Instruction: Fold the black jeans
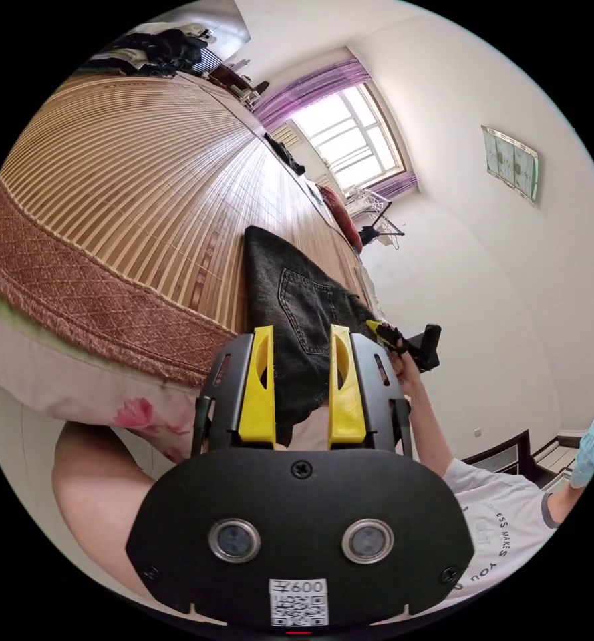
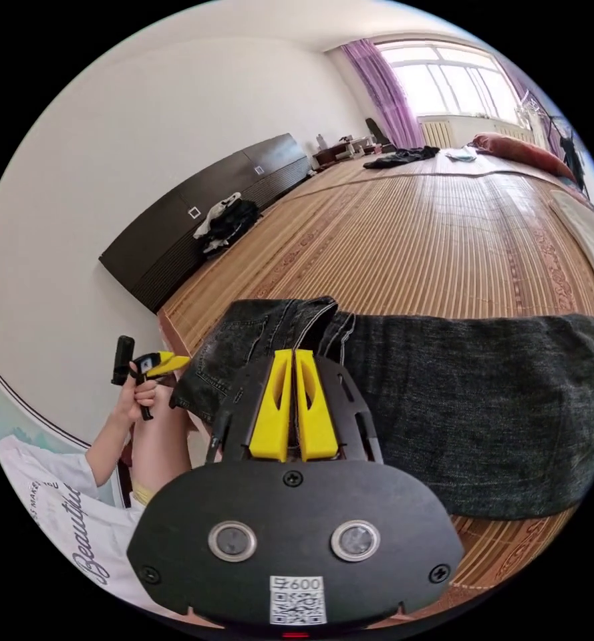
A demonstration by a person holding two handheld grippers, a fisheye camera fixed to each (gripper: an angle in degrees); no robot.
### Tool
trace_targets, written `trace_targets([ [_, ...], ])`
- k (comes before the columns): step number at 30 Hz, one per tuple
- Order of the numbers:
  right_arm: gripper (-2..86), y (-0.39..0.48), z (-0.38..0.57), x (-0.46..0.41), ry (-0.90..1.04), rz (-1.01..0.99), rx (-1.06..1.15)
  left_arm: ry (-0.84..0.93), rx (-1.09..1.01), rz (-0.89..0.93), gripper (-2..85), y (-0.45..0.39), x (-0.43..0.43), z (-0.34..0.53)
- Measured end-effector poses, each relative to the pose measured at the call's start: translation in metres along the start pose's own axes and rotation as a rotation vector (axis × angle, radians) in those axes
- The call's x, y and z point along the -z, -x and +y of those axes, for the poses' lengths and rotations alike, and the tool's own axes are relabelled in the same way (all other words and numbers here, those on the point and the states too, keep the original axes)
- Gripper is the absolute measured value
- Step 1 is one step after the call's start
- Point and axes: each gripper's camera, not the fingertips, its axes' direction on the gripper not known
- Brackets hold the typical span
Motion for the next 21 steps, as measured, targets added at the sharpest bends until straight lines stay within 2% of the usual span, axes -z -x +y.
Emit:
trace_targets([
  [4,-0.8,0.019,-0.014,0.028,-0.089,-0.084,0.018,-0.016,-0.037,-0.024,9.5,0.008,-0.015,0.008],
  [8,-0.8,0.032,-0.03,0.036,-0.107,-0.008,0.066,-0.012,-0.05,0.004,9.1,0.014,-0.03,0.01],
  [10,-0.8,0.026,-0.034,0.033,-0.11,-0.031,0.022,-0.01,-0.049,-0.011,11.6,0.015,-0.038,0.011],
  [12,-0.8,0.022,-0.037,0.025,-0.09,-0.007,0.015,0.0,-0.075,-0.057,13.1,0.009,-0.044,0.014],
  [14,-0.7,0.006,-0.038,-0.004,0.058,0.11,0.0,0.002,-0.116,-0.09,13.7,-0.003,-0.05,0.017],
  [17,-0.4,-0.023,-0.026,-0.03,0.146,0.218,-0.061,-0.013,-0.225,-0.173,14.1,-0.04,-0.065,0.025],
  [21,1.7,-0.045,-0.011,-0.032,0.137,0.219,-0.12,0.037,-0.52,-0.29,14.3,-0.13,-0.125,0.045],
])
